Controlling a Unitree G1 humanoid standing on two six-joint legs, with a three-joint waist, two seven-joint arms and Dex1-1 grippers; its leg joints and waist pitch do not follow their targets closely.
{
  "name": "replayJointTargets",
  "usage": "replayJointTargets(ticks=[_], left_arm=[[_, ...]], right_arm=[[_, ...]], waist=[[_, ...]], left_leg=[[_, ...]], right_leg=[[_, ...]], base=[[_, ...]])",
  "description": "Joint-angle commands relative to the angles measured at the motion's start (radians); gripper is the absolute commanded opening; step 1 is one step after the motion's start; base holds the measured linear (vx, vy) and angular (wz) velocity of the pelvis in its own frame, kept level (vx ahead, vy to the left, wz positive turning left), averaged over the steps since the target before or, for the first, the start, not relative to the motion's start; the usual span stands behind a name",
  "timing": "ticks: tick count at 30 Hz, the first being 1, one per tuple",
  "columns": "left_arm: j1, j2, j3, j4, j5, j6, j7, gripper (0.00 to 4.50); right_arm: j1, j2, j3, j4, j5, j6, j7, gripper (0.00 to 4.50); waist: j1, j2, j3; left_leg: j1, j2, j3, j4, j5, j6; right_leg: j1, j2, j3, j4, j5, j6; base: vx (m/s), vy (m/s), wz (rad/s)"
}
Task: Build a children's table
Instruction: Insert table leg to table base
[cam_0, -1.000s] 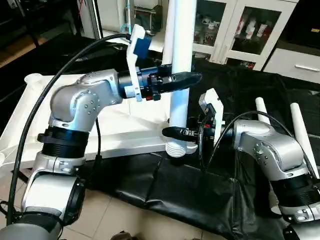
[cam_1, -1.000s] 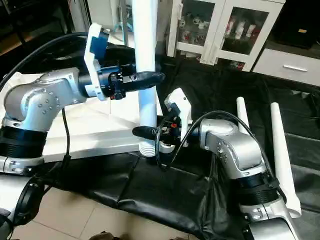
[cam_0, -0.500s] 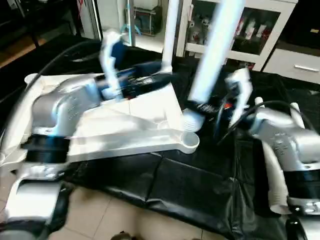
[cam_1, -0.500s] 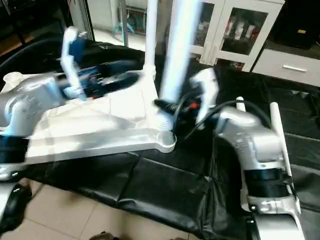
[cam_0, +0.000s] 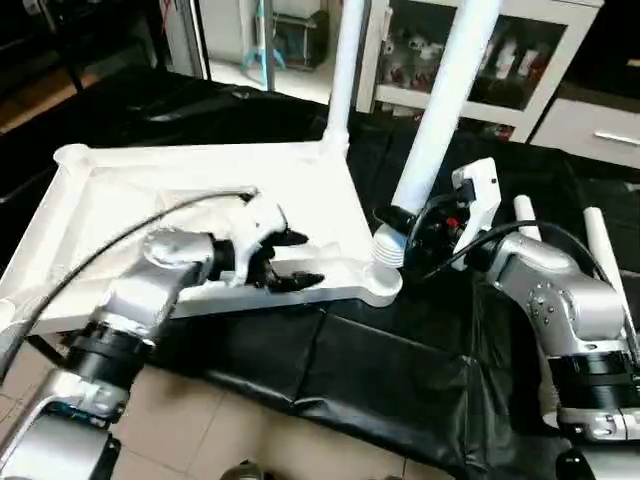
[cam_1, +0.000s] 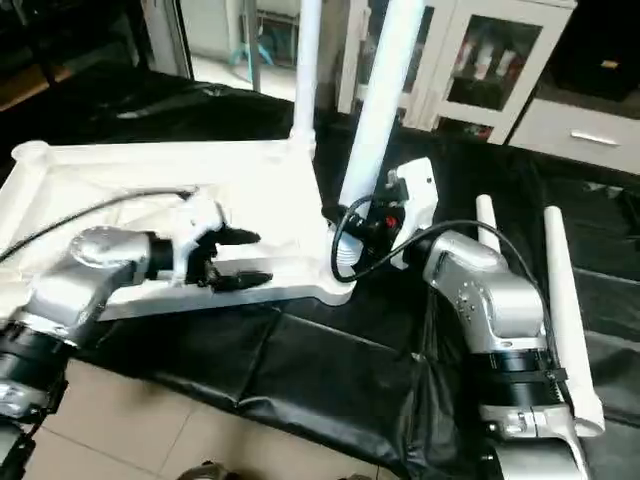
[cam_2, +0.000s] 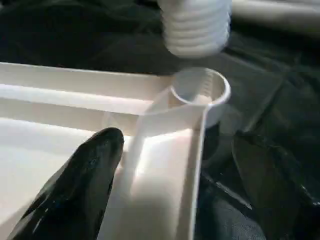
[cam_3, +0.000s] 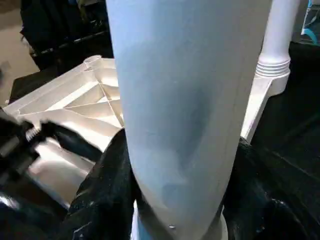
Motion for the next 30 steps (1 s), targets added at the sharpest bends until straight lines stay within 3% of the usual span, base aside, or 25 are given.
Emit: replayJointTargets(ticks=[1,7,12,13,17,21,27,30], left_arm=[[-0.007,0.001,-0.019,0.031,0.035,-0.023,0.002,3.95],[-0.013,0.005,-0.043,0.09,0.06,-0.055,-0.04,3.95],[-0.057,-0.046,-0.036,0.204,0.083,-0.113,-0.018,3.95],[-0.058,-0.049,-0.035,0.206,0.081,-0.112,-0.022,3.65],[-0.078,-0.076,-0.031,0.237,0.083,-0.121,-0.018,3.45],[-0.096,-0.103,-0.032,0.287,0.099,-0.147,-0.035,3.1],[-0.104,-0.11,-0.028,0.324,0.1,-0.156,-0.054,2.71],[-0.101,-0.11,-0.031,0.336,0.102,-0.158,-0.068,2.32]], right_arm=[[0.012,-0.002,-0.003,-0.019,0.001,-0.009,-0.004,1.89],[0.031,-0.008,0.008,-0.034,-0.01,-0.004,-0.002,1.89],[0.046,-0.008,0.016,-0.053,-0.011,-0.003,-0.002,1.89],[0.047,-0.008,0.017,-0.054,-0.011,-0.003,-0.002,1.89],[0.058,-0.006,0.02,-0.063,-0.014,-0.002,-0.002,1.89],[0.068,-0.008,0.023,-0.082,-0.015,0.005,-0.005,1.89],[0.078,-0.017,0.022,-0.107,-0.011,0.016,-0.004,1.89],[0.077,-0.02,0.025,-0.104,-0.015,0.014,0.0,1.89]], waist=[[-0.002,0.0,-0.078],[-0.007,0.001,-0.08],[-0.009,0.002,-0.081],[-0.009,0.002,-0.081],[-0.008,0.0,-0.08],[-0.009,0.006,-0.08],[-0.018,0.003,-0.08],[-0.018,0.004,-0.079]], left_leg=[[0.016,0.086,-0.041,-0.082,-0.102,-0.004],[0.015,0.086,-0.041,-0.081,-0.092,-0.001],[0.016,0.087,-0.041,-0.08,-0.094,0.004],[0.016,0.087,-0.041,-0.08,-0.094,0.004],[0.014,0.087,-0.041,-0.079,-0.093,0.009],[0.014,0.087,-0.043,-0.079,-0.106,0.007],[0.012,0.089,-0.044,-0.08,-0.106,0.012],[0.014,0.089,-0.043,-0.081,-0.126,0.006]], right_leg=[[0.058,-0.084,0.06,-0.065,-0.168,-0.215],[0.057,-0.082,0.059,-0.06,-0.124,-0.234],[0.058,-0.084,0.059,-0.061,-0.113,-0.242],[0.058,-0.084,0.059,-0.061,-0.113,-0.242],[0.06,-0.086,0.058,-0.06,-0.102,-0.252],[0.061,-0.086,0.059,-0.064,-0.119,-0.248],[0.062,-0.086,0.059,-0.063,-0.102,-0.253],[0.062,-0.088,0.059,-0.068,-0.139,-0.252]], base=[[0.0,0.0,0.0],[0.0,0.0,0.0],[0.0,0.0,0.0],[0.0,0.0,0.0],[0.0,0.0,0.0],[0.0,0.0,0.0],[0.0,0.0,0.0],[0.0,0.0,0.0]])
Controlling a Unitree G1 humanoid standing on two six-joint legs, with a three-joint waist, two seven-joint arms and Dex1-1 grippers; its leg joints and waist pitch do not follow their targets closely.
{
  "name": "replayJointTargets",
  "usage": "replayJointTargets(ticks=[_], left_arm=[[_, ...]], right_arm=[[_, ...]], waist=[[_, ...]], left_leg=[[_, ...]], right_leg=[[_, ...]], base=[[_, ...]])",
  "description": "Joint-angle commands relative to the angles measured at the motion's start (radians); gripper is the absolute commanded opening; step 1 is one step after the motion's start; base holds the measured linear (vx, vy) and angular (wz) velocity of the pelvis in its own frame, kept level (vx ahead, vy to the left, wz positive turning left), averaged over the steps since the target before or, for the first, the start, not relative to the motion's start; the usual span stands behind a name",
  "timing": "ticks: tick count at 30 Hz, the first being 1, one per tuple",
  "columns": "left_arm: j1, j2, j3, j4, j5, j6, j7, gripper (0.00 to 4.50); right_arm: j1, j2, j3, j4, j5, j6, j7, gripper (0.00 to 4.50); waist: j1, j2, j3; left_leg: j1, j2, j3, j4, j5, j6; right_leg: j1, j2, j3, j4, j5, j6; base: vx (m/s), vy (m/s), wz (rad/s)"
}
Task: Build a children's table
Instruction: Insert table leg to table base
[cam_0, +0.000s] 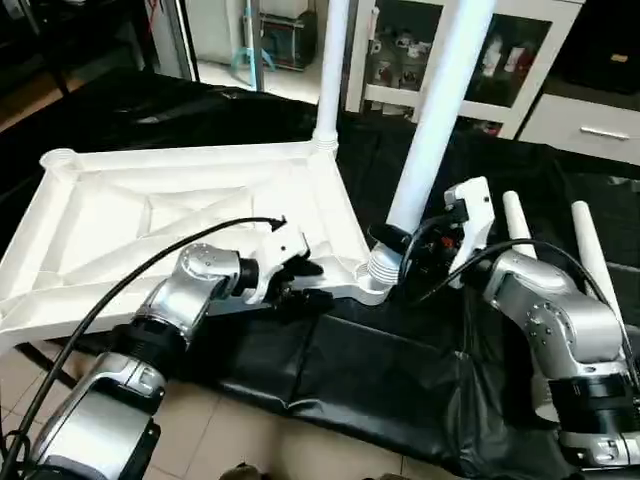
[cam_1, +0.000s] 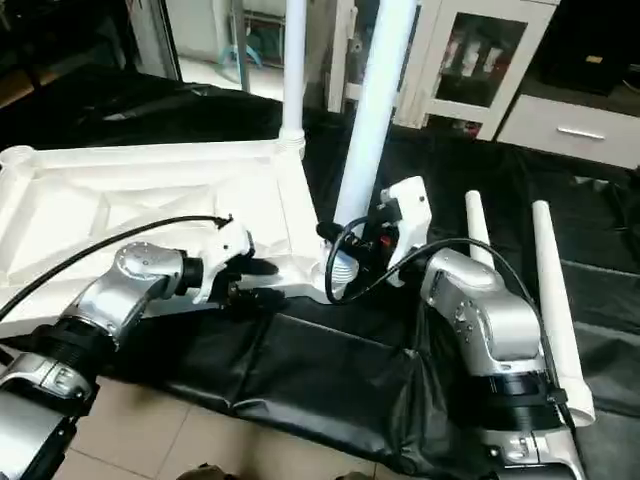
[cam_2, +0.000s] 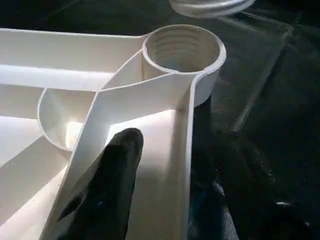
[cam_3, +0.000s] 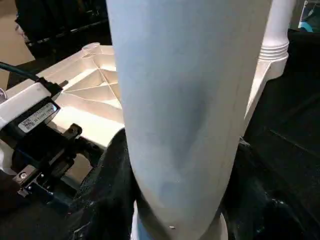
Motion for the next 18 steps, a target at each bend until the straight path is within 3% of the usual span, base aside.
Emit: replayJointTargets(ticks=[1,8,11,13,15,18], left_arm=[[-0.015,0.004,-0.005,0.014,0.008,-0.007,-0.014,2.3],[-0.025,0.0,-0.012,0.061,0.039,-0.027,-0.022,1.84],[-0.024,0.009,-0.01,0.066,0.043,-0.023,-0.033,1.43],[-0.021,0.015,-0.012,0.066,0.045,-0.019,-0.043,1.42],[-0.017,0.023,-0.017,0.062,0.048,-0.012,-0.059,1.06],[-0.014,0.031,-0.025,0.06,0.058,-0.007,-0.079,1.01]], right_arm=[[0.0,-0.012,-0.002,-0.02,0.0,0.006,0.0,1.89],[-0.007,-0.014,0.003,-0.025,-0.003,0.01,0.001,1.89],[-0.009,-0.015,0.006,-0.022,-0.004,0.009,0.004,1.89],[-0.01,-0.016,0.006,-0.021,-0.005,0.008,0.005,1.89],[-0.012,-0.017,0.007,-0.019,-0.005,0.008,0.007,1.89],[-0.014,-0.017,0.008,-0.016,-0.005,0.007,0.009,1.89]], waist=[[0.002,0.003,-0.079],[0.002,0.001,-0.077],[0.001,0.002,-0.076],[0.001,0.002,-0.077],[0.0,0.0,-0.077],[0.0,0.0,-0.077]], left_leg=[[0.014,0.089,-0.043,-0.081,-0.127,0.006],[0.015,0.09,-0.044,-0.082,-0.136,0.003],[0.015,0.091,-0.045,-0.083,-0.146,-0.002],[0.016,0.091,-0.045,-0.083,-0.143,-0.003],[0.015,0.091,-0.045,-0.084,-0.138,-0.001],[0.015,0.091,-0.044,-0.083,-0.129,0.004]], right_leg=[[0.062,-0.088,0.059,-0.068,-0.139,-0.252],[0.061,-0.088,0.06,-0.071,-0.158,-0.245],[0.06,-0.089,0.06,-0.074,-0.18,-0.239],[0.06,-0.089,0.06,-0.072,-0.17,-0.24],[0.06,-0.088,0.06,-0.071,-0.159,-0.242],[0.06,-0.089,0.06,-0.068,-0.148,-0.247]], base=[[0.0,0.0,0.0],[0.0,0.0,0.0],[0.0,0.0,0.0],[0.0,0.0,0.0],[0.0,0.0,0.0],[0.0,0.0,0.0]])
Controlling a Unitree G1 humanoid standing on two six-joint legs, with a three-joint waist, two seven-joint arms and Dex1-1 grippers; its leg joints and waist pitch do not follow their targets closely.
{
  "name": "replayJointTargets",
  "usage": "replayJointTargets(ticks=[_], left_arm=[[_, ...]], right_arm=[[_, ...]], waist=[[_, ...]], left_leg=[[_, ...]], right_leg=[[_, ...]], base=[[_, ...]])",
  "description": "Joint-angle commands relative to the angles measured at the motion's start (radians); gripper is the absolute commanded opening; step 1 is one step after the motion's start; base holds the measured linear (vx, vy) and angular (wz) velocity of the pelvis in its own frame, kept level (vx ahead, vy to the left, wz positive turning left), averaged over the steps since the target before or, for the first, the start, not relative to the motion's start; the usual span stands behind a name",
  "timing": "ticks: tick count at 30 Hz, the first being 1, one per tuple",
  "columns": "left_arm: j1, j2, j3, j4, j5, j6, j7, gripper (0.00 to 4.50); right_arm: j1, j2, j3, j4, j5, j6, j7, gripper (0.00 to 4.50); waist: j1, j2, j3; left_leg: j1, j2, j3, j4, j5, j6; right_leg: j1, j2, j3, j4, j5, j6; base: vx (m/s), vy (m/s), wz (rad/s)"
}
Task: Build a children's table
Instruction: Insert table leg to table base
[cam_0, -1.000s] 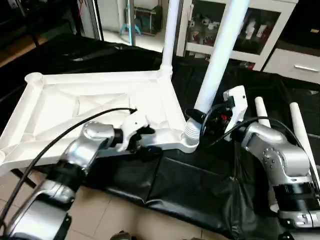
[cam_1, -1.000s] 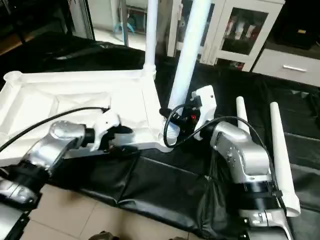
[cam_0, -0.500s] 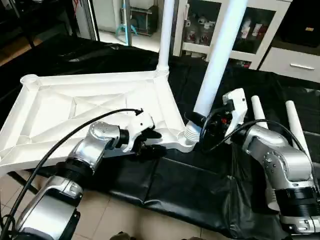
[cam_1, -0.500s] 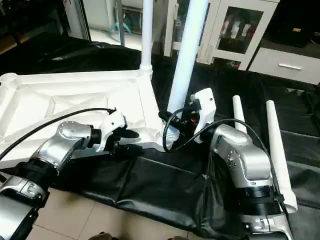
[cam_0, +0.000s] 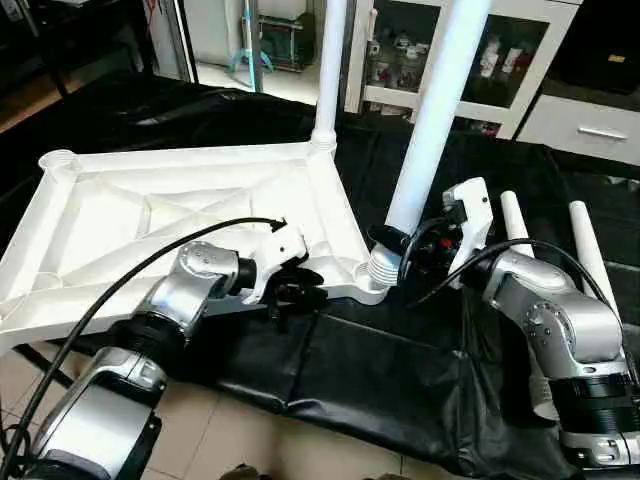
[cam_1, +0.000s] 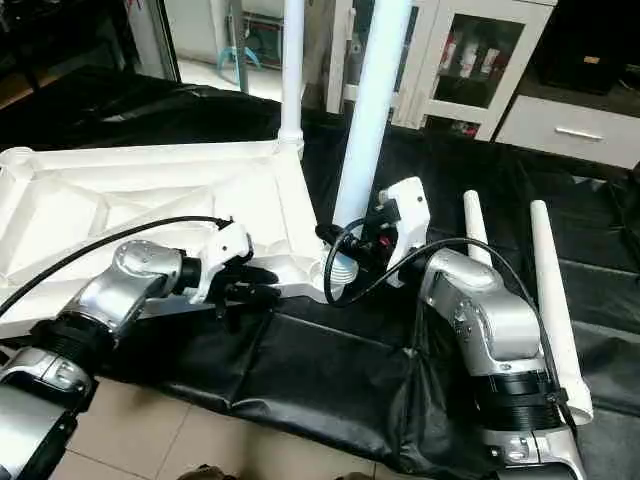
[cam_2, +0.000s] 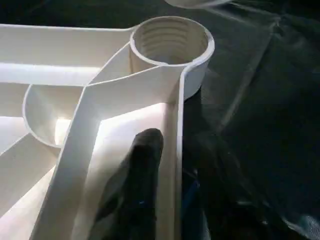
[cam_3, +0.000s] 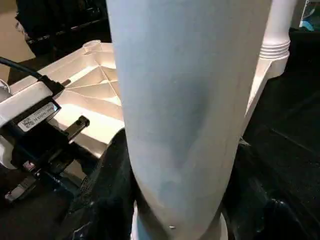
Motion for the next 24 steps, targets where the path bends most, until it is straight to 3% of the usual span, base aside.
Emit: replayJointTargets(ticks=[1,4,5,6,8,17,18,19,20,24], left_arm=[[0.007,0.02,-0.024,0.015,0.032,0.016,-0.014,0.9],[0.014,0.033,-0.031,-0.007,0.041,0.032,-0.037,0.6],[0.014,0.035,-0.03,-0.014,0.045,0.034,-0.027,1.1],[0.014,0.036,-0.028,-0.017,0.048,0.035,-0.02,1.21],[0.011,0.034,-0.022,-0.016,0.044,0.046,-0.012,1.08],[0.008,0.033,-0.015,-0.018,0.039,0.065,-0.015,1.21],[0.008,0.033,-0.015,-0.018,0.039,0.065,-0.015,1.53],[0.012,0.04,-0.019,-0.022,0.05,0.061,-0.017,1.53],[0.015,0.045,-0.021,-0.024,0.053,0.061,-0.021,1.56],[0.033,0.063,-0.033,-0.04,0.066,0.08,-0.041,1.22]], right_arm=[[-0.013,-0.013,-0.003,-0.016,-0.004,0.006,0.005,1.89],[-0.018,-0.014,0.001,-0.009,-0.007,0.003,0.008,1.89],[-0.021,-0.015,0.003,-0.004,-0.009,0.0,0.01,1.89],[-0.022,-0.016,0.005,-0.002,-0.01,-0.001,0.011,1.89],[-0.026,-0.016,0.007,0.002,-0.011,-0.003,0.012,1.89],[-0.031,-0.015,0.009,0.007,-0.013,-0.005,0.012,1.89],[-0.031,-0.015,0.009,0.007,-0.013,-0.005,0.012,1.89],[-0.035,-0.013,0.011,0.011,-0.013,-0.007,0.014,1.89],[-0.036,-0.012,0.012,0.013,-0.013,-0.008,0.015,1.89],[-0.042,-0.007,0.014,0.02,-0.013,-0.011,0.018,1.89]], waist=[[0.003,0.0,-0.077],[0.003,-0.001,-0.075],[0.002,-0.006,-0.074],[0.003,-0.004,-0.075],[0.004,-0.003,-0.073],[0.005,-0.003,-0.073],[0.004,-0.004,-0.073],[0.005,-0.009,-0.074],[0.006,-0.007,-0.074],[0.004,-0.005,-0.073]], left_leg=[[0.012,0.09,-0.044,-0.083,-0.128,0.005],[0.013,0.092,-0.045,-0.085,-0.145,0.0],[0.013,0.093,-0.045,-0.086,-0.147,-0.001],[0.014,0.093,-0.046,-0.085,-0.146,-0.002],[0.015,0.092,-0.044,-0.085,-0.147,-0.003],[0.014,0.092,-0.045,-0.086,-0.146,-0.001],[0.013,0.092,-0.045,-0.086,-0.148,-0.002],[0.013,0.091,-0.045,-0.086,-0.149,-0.002],[0.013,0.092,-0.045,-0.086,-0.147,-0.001],[0.012,0.092,-0.046,-0.087,-0.149,-0.003]], right_leg=[[0.059,-0.088,0.06,-0.068,-0.148,-0.247],[0.058,-0.09,0.061,-0.073,-0.188,-0.24],[0.058,-0.09,0.06,-0.073,-0.196,-0.236],[0.058,-0.091,0.06,-0.072,-0.197,-0.236],[0.055,-0.09,0.061,-0.074,-0.202,-0.235],[0.055,-0.09,0.061,-0.075,-0.207,-0.231],[0.055,-0.09,0.061,-0.075,-0.208,-0.231],[0.056,-0.091,0.061,-0.075,-0.211,-0.229],[0.056,-0.092,0.061,-0.074,-0.21,-0.23],[0.055,-0.092,0.061,-0.076,-0.224,-0.224]], base=[[0.0,0.0,0.0],[0.0,0.0,0.0],[0.0,0.0,0.0],[0.0,0.0,0.0],[0.0,0.0,0.0],[0.0,0.0,0.0],[0.0,0.0,0.0],[0.0,0.0,0.0],[0.0,0.0,0.0],[0.0,0.0,0.0]])
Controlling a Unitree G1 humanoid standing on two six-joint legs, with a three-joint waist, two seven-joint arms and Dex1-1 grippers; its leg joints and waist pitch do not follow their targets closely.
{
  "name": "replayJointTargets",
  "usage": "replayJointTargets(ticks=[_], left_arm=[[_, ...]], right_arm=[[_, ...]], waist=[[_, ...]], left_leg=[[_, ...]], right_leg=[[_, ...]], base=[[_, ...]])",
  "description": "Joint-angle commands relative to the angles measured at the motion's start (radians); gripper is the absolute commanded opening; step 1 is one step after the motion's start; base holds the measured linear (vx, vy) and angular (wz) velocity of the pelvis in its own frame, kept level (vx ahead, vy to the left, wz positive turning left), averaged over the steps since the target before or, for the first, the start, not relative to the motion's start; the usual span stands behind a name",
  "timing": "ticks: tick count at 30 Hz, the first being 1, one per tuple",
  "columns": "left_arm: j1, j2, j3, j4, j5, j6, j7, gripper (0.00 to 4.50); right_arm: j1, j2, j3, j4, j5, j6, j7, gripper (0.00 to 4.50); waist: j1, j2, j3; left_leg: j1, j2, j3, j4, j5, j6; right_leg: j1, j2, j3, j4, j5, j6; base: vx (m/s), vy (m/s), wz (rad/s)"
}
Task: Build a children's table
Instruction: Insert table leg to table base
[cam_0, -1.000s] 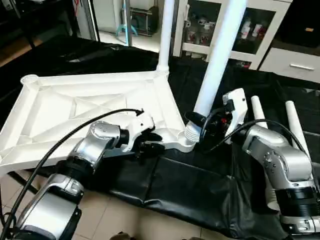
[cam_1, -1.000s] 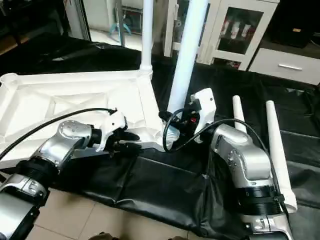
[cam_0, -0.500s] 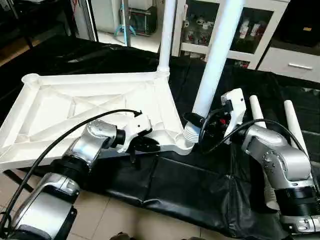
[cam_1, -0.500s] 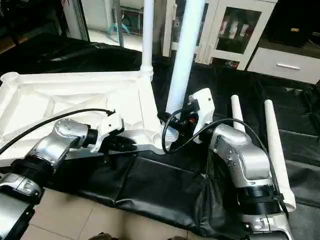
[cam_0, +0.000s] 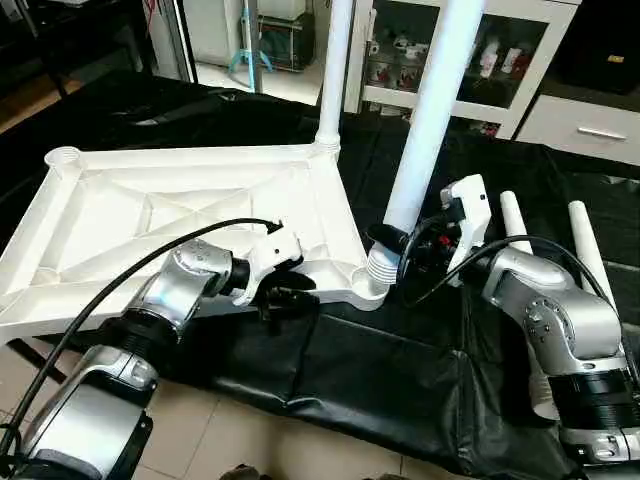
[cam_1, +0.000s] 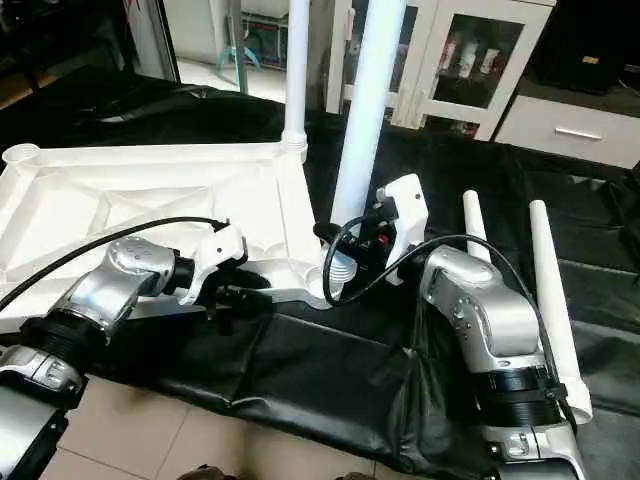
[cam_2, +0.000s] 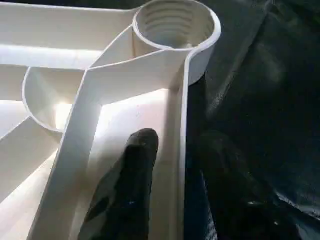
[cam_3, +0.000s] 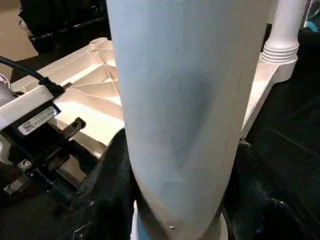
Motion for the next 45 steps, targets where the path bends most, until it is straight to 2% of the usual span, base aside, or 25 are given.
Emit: replayJointTargets(ticks=[1,2,4,7,8,15,19,25,29,36,37,43,45], left_arm=[[0.032,0.03,-0.022,-0.001,0.036,0.032,-0.012,1.22],[0.034,0.032,-0.025,-0.007,0.038,0.037,-0.016,1.18],[0.036,0.035,-0.029,-0.013,0.039,0.044,-0.022,0.8],[0.037,0.038,-0.03,-0.022,0.042,0.057,-0.021,0.83],[0.036,0.038,-0.03,-0.022,0.042,0.059,-0.021,0.47],[0.045,0.027,-0.023,-0.046,0.04,0.054,-0.014,0.02],[0.049,0.013,-0.016,-0.053,0.031,0.042,-0.011,0.0],[0.079,-0.002,-0.007,-0.103,0.015,0.032,-0.016,0.0],[0.115,-0.005,-0.016,-0.175,0.006,0.046,-0.021,0.0],[0.132,0.001,-0.017,-0.207,0.01,0.059,-0.03,0.0],[0.137,0.005,-0.016,-0.215,0.012,0.063,-0.03,0.0],[0.148,0.012,-0.012,-0.236,0.018,0.079,-0.03,0.0],[0.151,0.014,-0.012,-0.241,0.018,0.08,-0.029,0.0]], right_arm=[[-0.024,-0.003,0.005,0.004,-0.009,-0.011,0.006,1.89],[-0.024,-0.002,0.005,0.005,-0.009,-0.012,0.006,1.89],[-0.024,-0.001,0.004,0.007,-0.009,-0.013,0.005,1.89],[-0.024,0.003,0.005,0.011,-0.01,-0.016,0.003,1.89],[-0.024,0.005,0.006,0.011,-0.011,-0.017,0.002,1.89],[-0.025,0.015,0.009,0.012,-0.01,-0.017,-0.001,1.89],[-0.028,0.019,0.01,0.015,-0.011,-0.02,-0.001,1.89],[-0.019,0.03,0.016,0.02,-0.015,-0.028,-0.005,1.89],[0.007,0.02,0.035,0.021,-0.029,-0.035,0.01,1.89],[0.027,-0.008,0.061,0.013,-0.046,-0.027,0.035,1.89],[0.029,-0.015,0.067,0.011,-0.05,-0.026,0.038,1.89],[0.032,-0.038,0.087,0.016,-0.06,-0.001,0.062,1.89],[0.036,-0.034,0.095,0.03,-0.065,-0.011,0.063,1.89]], waist=[[0.004,-0.005,-0.072],[0.004,-0.004,-0.073],[0.004,-0.002,-0.071],[0.005,0.0,-0.071],[0.005,0.0,-0.072],[0.005,0.0,-0.072],[0.005,0.002,-0.073],[0.006,0.003,-0.073],[0.003,-0.002,-0.073],[0.004,-0.002,-0.07],[0.005,-0.005,-0.071],[0.004,-0.004,-0.073],[0.004,-0.007,-0.073]], left_leg=[[0.01,0.092,-0.047,-0.088,-0.152,-0.004],[0.012,0.092,-0.047,-0.088,-0.153,-0.005],[0.013,0.092,-0.046,-0.088,-0.157,-0.007],[0.015,0.093,-0.046,-0.089,-0.166,-0.014],[0.014,0.093,-0.046,-0.089,-0.165,-0.016],[0.014,0.093,-0.046,-0.09,-0.162,-0.015],[0.013,0.092,-0.045,-0.089,-0.149,-0.011],[0.013,0.095,-0.047,-0.09,-0.162,-0.016],[0.013,0.094,-0.044,-0.09,-0.146,-0.008],[0.013,0.094,-0.046,-0.092,-0.168,-0.005],[0.013,0.094,-0.046,-0.091,-0.161,-0.006],[0.011,0.093,-0.043,-0.088,-0.123,0.014],[0.011,0.093,-0.043,-0.088,-0.122,0.018]], right_leg=[[0.056,-0.092,0.061,-0.075,-0.226,-0.222],[0.055,-0.092,0.061,-0.076,-0.227,-0.222],[0.053,-0.091,0.062,-0.077,-0.232,-0.222],[0.051,-0.09,0.061,-0.076,-0.225,-0.226],[0.052,-0.091,0.061,-0.075,-0.22,-0.228],[0.053,-0.092,0.061,-0.075,-0.207,-0.231],[0.054,-0.09,0.061,-0.072,-0.178,-0.239],[0.054,-0.093,0.062,-0.073,-0.189,-0.239],[0.054,-0.09,0.062,-0.071,-0.168,-0.242],[0.053,-0.091,0.062,-0.079,-0.241,-0.219],[0.053,-0.092,0.063,-0.077,-0.24,-0.216],[0.053,-0.088,0.061,-0.072,-0.178,-0.231],[0.054,-0.089,0.061,-0.072,-0.177,-0.234]], base=[[0.0,0.0,0.0],[0.0,0.0,0.0],[0.0,0.0,0.0],[0.0,0.0,0.0],[0.0,0.0,0.0],[0.0,0.0,0.0],[0.0,0.0,0.0],[0.0,0.0,0.0],[0.0,0.0,0.0],[0.0,0.0,0.0],[0.0,0.0,0.0],[0.0,0.0,0.0],[0.0,0.0,0.0]])
